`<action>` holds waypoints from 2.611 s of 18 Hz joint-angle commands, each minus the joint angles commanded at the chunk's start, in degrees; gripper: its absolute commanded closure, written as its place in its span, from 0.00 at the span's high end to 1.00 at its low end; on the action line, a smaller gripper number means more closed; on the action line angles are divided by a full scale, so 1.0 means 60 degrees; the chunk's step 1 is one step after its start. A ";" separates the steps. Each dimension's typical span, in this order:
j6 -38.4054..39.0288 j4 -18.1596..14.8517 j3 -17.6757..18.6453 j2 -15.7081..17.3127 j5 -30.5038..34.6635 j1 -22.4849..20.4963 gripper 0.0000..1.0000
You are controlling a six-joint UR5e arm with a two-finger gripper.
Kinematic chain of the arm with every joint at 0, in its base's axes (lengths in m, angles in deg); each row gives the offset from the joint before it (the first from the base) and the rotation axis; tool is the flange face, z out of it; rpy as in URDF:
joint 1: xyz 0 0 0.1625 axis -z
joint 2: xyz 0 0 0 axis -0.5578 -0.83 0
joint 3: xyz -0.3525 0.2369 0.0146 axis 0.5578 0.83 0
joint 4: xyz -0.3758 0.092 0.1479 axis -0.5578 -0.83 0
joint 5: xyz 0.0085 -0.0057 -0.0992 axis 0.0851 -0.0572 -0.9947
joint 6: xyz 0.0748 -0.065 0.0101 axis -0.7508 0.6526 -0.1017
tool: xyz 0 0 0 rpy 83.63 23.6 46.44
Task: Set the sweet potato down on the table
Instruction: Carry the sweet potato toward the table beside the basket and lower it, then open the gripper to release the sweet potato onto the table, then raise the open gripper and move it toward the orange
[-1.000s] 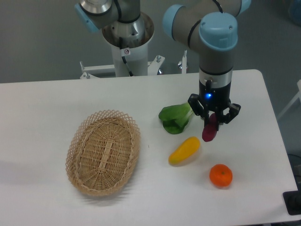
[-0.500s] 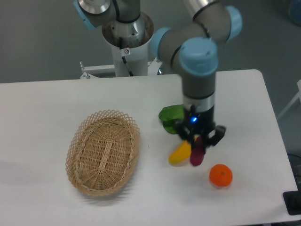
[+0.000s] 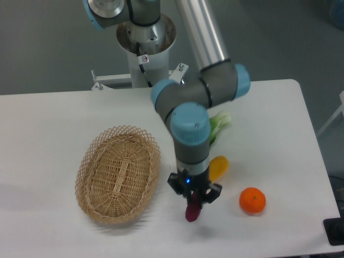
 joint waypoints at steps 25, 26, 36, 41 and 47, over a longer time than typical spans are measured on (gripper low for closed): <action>0.0044 0.0234 -0.0440 0.0115 0.1126 0.0308 1.00; -0.0014 0.0234 -0.0556 0.0189 0.1230 0.0279 1.00; -0.2370 -0.1740 -0.1070 0.1829 0.1216 -0.1287 1.00; -0.4347 -0.2943 -0.0982 0.2342 0.0967 -0.2137 1.00; -0.5142 -0.3472 -0.0778 0.2767 0.0674 -0.2666 1.00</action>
